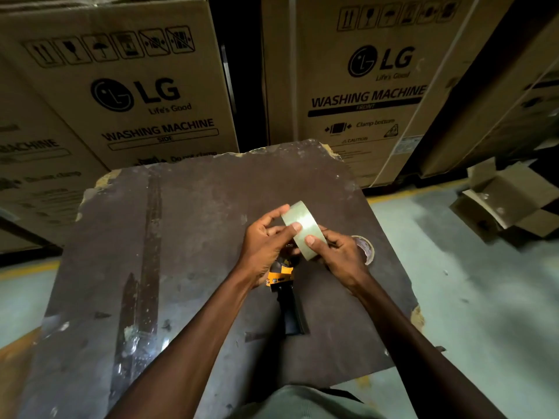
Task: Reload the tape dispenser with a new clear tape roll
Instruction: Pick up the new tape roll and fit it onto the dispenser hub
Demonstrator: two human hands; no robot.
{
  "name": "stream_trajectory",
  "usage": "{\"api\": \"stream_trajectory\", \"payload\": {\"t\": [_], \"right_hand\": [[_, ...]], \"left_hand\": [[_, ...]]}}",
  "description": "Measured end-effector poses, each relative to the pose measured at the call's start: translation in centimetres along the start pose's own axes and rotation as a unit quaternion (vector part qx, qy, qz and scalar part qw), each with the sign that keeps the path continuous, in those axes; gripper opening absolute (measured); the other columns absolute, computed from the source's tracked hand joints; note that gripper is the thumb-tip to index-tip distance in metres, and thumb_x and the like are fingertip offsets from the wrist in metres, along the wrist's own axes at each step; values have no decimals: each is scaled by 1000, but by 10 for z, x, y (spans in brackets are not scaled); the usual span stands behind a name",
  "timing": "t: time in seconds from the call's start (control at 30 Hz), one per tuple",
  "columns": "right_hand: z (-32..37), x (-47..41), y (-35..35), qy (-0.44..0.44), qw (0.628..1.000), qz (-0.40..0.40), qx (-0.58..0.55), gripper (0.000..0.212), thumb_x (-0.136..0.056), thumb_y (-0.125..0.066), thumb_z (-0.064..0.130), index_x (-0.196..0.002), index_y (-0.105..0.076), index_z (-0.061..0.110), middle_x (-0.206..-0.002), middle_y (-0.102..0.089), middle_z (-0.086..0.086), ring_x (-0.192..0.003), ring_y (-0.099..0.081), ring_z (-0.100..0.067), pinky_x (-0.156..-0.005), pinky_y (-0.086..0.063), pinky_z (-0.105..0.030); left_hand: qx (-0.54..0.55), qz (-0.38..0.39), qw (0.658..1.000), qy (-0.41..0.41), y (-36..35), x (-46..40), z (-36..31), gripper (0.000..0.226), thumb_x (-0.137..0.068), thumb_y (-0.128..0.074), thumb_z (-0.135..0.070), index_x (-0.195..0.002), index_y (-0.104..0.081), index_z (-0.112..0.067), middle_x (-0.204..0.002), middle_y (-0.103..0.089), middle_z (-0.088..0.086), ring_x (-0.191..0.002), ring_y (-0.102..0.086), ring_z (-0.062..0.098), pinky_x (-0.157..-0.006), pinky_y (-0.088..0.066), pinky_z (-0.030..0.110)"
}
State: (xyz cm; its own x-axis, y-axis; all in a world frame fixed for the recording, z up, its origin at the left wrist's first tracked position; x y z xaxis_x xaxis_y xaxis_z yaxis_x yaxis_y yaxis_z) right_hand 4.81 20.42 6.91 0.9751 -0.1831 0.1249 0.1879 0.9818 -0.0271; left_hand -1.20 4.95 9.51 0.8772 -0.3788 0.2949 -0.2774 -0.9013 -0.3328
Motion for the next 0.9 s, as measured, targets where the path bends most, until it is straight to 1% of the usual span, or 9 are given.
{"api": "stream_trajectory", "payload": {"t": [0.17,0.3,0.43,0.57,0.63,0.7,0.77,0.83,0.9], "right_hand": [[6,4,1,-4,1000,18,-25,16,-81,-74,26,-95,-81,27,-118,-72,-16,-102,-70,-23,-86,-58,-37],[8,3,1,1,999,16,38,13,-83,-72,28,-94,-76,32,-120,-70,-14,-100,-67,-15,-79,-55,-21],[9,2,-5,4,999,5,42,35,-79,-73,60,-102,-77,33,-113,-70,-14,-95,-68,-18,-78,-55,-38],[6,3,-1,-14,999,2,30,43,-72,-78,62,-105,-78,33,-125,-66,-16,-113,-66,-25,-98,-53,-49],[7,5,1,-22,999,7,41,34,-76,-79,53,-104,-78,32,-128,-66,-15,-115,-65,-21,-98,-55,-43],[12,9,1,-22,999,17,33,9,-85,-76,33,-94,-80,33,-122,-66,-19,-101,-66,-14,-84,-55,-29],[17,13,1,-19,999,22,24,15,-89,-72,21,-88,-80,34,-120,-67,-18,-94,-66,-10,-79,-54,-24],[18,16,2,-23,999,29,25,17,-90,-71,17,-87,-77,33,-118,-67,-9,-93,-67,-6,-78,-54,-22],[15,15,5,-32,999,25,25,14,-88,-74,21,-93,-75,34,-125,-67,-6,-100,-68,-8,-81,-55,-22]], "left_hand": [[-80,-14,996,-36,4,0,-10,24,-89,-72,-17,-112,-67,-11,-74,-71,19,-54,-62,23,-55,-55,30],[-109,-12,993,-42,5,1,-12,23,-88,-73,-13,-108,-69,-4,-79,-73,20,-61,-65,25,-58,-57,31],[-109,-1,993,-51,0,5,-11,24,-90,-71,-14,-110,-68,-1,-85,-71,29,-62,-64,29,-59,-58,34],[-180,10,981,-79,5,3,-14,14,-93,-67,-14,-103,-71,-5,-78,-73,20,-62,-68,26,-58,-58,33],[-312,11,937,-159,11,0,-18,14,-93,-68,-18,-102,-75,-12,-81,-77,6,-64,-70,12,-61,-58,30],[-435,28,862,-258,16,-1,-22,16,-92,-68,-24,-103,-77,-17,-86,-77,-3,-69,-70,5,-66,-57,28],[-506,49,800,-319,18,0,-24,18,-93,-65,-26,-104,-76,-17,-89,-73,-3,-75,-66,10,-67,-54,31],[-545,51,767,-335,17,0,-24,17,-95,-62,-25,-104,-73,-16,-92,-64,-2,-79,-60,14,-67,-52,34],[-552,45,764,-332,15,0,-23,14,-96,-59,-24,-100,-70,-15,-93,-61,-1,-80,-58,15,-68,-51,36]]}}
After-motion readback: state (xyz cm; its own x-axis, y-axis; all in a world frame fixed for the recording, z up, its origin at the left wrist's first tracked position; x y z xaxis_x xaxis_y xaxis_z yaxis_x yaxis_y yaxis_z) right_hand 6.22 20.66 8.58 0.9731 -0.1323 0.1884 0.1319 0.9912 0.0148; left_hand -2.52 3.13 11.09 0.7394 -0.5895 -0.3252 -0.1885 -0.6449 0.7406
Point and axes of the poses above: each hand's wrist, its own x-axis away from the middle knuckle, its own y-axis out of the back of the hand, z = x × y, the point moved 2 cm from there along -x, towards the middle knuckle
